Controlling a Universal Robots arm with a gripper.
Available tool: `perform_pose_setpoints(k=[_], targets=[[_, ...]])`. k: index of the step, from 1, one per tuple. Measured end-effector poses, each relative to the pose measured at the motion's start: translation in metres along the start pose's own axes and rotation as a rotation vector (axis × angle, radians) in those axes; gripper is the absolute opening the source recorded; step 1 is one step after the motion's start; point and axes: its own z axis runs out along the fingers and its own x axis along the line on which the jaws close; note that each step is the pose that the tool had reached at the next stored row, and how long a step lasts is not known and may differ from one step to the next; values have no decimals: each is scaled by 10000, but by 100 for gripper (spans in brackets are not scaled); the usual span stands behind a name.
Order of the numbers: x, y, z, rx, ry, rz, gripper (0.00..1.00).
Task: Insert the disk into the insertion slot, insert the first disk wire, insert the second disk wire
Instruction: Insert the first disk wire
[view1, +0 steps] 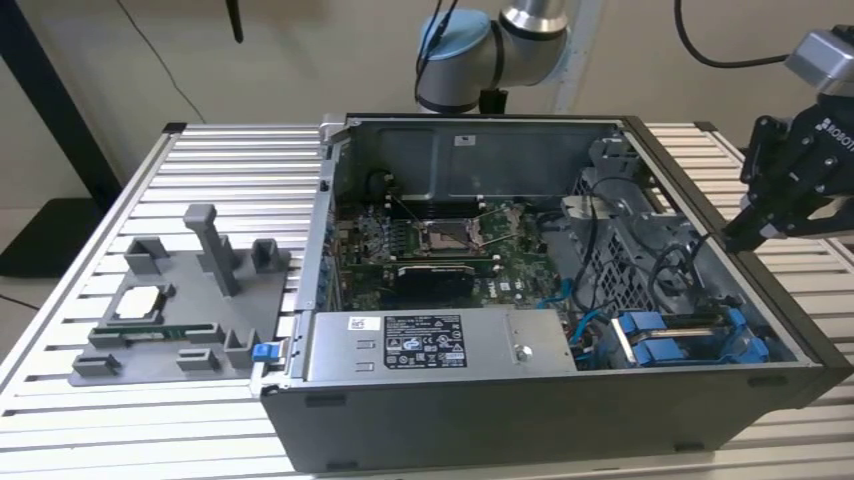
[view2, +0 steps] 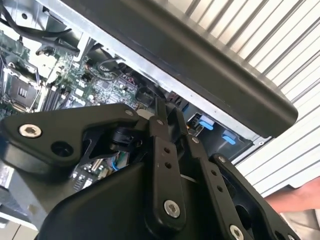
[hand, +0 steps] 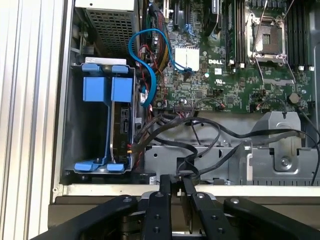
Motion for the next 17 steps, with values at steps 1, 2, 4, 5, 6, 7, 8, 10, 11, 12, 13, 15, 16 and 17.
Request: perform_pose_setpoints(k=[1,2,4,5,6,7,8,10,11,12,13,15,16,17], targets=[[0,-17,1,-15,1,1,100],[2,-26,8,-42,-1,3,100],[10,-36,22,-140,-1,10,100],[13,-39,29,-196,-3,15,100],[14,-41,34,-250,-5,19,100],[14,-42,39,-304,-13,23,100],[15,-43,41,-347,-24,24,100],[15,-43,47,-443,-58,31,100],[16,-43,50,-472,-77,36,100],[16,-44,53,-497,-96,40,100],[16,-44,54,-519,-114,44,100],[16,-45,57,-557,-151,60,100],[16,-45,59,-575,-167,70,100],[17,-45,60,-592,-186,80,100]])
